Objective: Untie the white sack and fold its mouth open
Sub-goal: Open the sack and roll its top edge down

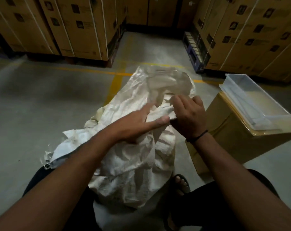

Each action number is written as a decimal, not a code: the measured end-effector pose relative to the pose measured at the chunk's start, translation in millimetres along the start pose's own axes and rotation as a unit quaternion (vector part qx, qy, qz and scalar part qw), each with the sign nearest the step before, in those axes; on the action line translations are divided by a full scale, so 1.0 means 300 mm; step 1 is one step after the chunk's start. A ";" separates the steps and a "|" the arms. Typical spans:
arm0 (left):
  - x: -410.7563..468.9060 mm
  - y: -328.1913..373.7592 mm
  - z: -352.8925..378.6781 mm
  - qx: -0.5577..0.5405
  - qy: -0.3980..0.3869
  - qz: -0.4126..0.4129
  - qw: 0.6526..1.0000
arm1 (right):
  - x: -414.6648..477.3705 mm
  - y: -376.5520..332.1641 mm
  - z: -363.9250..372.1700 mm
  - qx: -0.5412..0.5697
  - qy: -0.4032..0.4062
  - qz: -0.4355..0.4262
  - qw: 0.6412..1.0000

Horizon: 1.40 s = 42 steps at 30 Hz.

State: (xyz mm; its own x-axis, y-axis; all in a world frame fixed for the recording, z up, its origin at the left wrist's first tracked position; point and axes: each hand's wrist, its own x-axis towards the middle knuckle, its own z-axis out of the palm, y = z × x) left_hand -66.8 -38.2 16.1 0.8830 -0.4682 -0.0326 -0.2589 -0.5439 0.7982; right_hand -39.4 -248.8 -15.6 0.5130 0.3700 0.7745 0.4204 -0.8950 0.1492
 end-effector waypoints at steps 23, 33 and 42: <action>0.006 -0.014 -0.042 0.209 0.022 -0.020 0.978 | 0.000 -0.018 -0.026 0.014 0.057 -0.050 0.997; -0.015 0.093 0.015 0.527 0.249 0.227 0.781 | 0.032 -0.027 -0.090 0.422 -0.360 0.098 0.826; 0.025 0.130 -0.081 0.408 -0.026 -0.067 0.910 | -0.008 -0.134 -0.010 0.124 -0.114 0.027 0.985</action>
State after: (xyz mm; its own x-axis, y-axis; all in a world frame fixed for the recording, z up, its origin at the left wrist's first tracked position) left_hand -60.8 -46.1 61.6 0.9136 -0.3809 -0.1424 -0.3740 -0.9245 0.0735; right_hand -59.8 -214.5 -21.7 0.6820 0.3952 0.6154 0.5440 -0.8365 -0.0656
